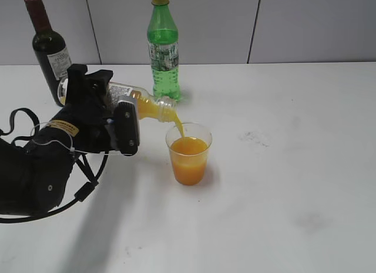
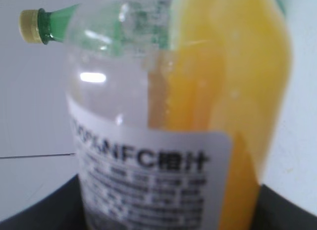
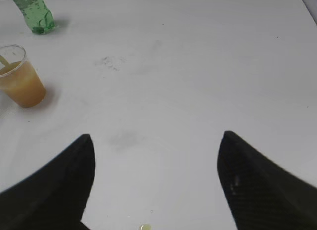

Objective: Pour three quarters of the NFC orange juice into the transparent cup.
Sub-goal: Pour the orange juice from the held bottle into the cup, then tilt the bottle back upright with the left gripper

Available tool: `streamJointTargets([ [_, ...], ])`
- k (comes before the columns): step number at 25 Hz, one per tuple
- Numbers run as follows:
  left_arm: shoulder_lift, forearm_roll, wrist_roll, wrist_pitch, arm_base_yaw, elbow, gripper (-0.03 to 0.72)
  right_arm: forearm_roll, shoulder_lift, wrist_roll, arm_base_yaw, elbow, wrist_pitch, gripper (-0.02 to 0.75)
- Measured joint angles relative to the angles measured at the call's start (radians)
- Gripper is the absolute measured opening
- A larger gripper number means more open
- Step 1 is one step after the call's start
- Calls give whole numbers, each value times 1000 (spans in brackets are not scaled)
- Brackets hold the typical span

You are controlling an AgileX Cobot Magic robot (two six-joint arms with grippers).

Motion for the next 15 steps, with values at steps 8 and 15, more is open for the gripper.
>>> streamJointTargets([
  [8,0,3,0,0,0,0,470,0,0,0,0,0,0,591],
  [15,0,24,0,-1,0,0,470,0,0,0,0,0,0,591],
])
